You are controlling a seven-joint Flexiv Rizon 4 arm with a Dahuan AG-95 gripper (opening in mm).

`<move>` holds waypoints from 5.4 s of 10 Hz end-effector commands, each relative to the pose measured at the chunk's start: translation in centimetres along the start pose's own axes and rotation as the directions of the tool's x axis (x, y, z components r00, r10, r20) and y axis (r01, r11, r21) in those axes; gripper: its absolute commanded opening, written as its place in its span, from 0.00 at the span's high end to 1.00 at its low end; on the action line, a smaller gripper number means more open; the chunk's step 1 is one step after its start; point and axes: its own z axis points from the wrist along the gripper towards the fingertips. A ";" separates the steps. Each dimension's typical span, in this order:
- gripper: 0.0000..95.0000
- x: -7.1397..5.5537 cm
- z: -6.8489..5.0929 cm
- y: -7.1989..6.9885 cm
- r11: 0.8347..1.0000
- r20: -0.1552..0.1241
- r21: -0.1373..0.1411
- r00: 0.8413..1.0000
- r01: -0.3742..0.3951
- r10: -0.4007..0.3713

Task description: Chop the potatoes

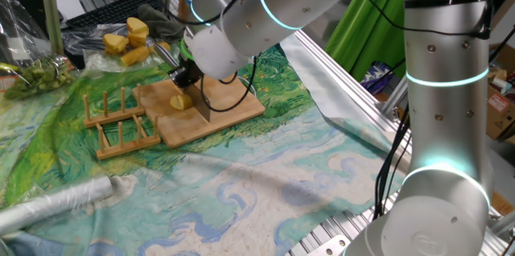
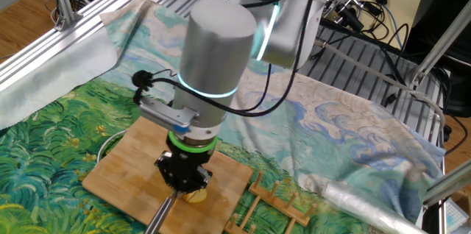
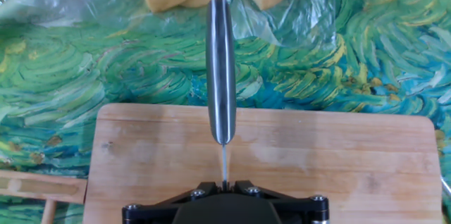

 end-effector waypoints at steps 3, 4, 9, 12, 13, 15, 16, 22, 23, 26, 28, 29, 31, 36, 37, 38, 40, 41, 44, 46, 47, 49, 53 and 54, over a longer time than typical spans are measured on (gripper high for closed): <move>1.00 -0.8 0.7 0.0 1.000 -0.005 0.026 1.000 0.004 -0.004; 1.00 -1.2 0.0 -0.2 1.000 -0.015 0.018 1.000 0.010 -0.010; 1.00 -1.7 -1.3 -0.4 1.000 -0.054 -0.009 0.998 0.006 -0.007; 1.00 -1.9 -2.8 -0.9 1.000 -0.072 -0.012 0.997 0.017 -0.018; 1.00 -2.0 -3.0 -1.0 1.000 -0.075 -0.012 0.997 0.021 -0.022; 1.00 -2.1 -3.3 -1.4 0.999 -0.077 -0.012 0.996 0.036 -0.037; 1.00 -2.1 -3.2 -1.6 0.999 -0.077 -0.014 0.996 0.041 -0.042; 1.00 -2.0 -2.6 -1.8 0.999 -0.076 -0.015 0.996 0.042 -0.043; 1.00 -1.9 -2.4 -1.7 0.999 -0.076 -0.013 0.996 0.043 -0.044; 1.00 -1.2 -0.7 -1.3 0.999 -0.073 -0.013 0.996 0.044 -0.045; 1.00 -1.1 0.5 -1.1 0.999 -0.067 -0.005 0.997 0.040 -0.040; 1.00 -1.1 0.6 -1.1 0.999 -0.067 0.004 0.997 0.041 -0.040; 1.00 -1.1 0.6 -1.1 0.999 -0.068 0.006 0.997 0.039 -0.038; 1.00 -1.3 -1.0 -1.5 0.999 -0.070 0.005 0.997 0.044 -0.043; 1.00 -1.4 -1.2 -1.6 0.999 -0.069 0.005 0.997 0.044 -0.043; 1.00 -1.4 -1.4 -1.6 0.999 -0.069 0.006 0.997 0.044 -0.043; 1.00 -1.5 -1.8 -1.7 0.999 -0.068 0.005 0.997 0.045 -0.045; 1.00 -1.5 -1.9 -1.7 0.999 -0.066 0.004 0.997 0.045 -0.044; 1.00 -1.5 -0.1 -1.3 0.999 -0.050 0.005 0.998 0.035 -0.035; 1.00 -1.4 1.3 -1.0 1.000 -0.039 0.008 0.999 0.026 -0.026; 1.00 -1.4 0.9 -1.0 1.000 -0.037 0.010 0.999 0.028 -0.028; 1.00 -1.7 0.0 -1.2 1.000 -0.042 0.000 0.999 0.030 -0.030; 1.00 -1.3 0.0 -1.1 1.000 -0.028 -0.001 0.999 0.024 -0.024; 1.00 -1.1 0.2 -1.0 1.000 -0.008 0.002 1.000 0.023 -0.022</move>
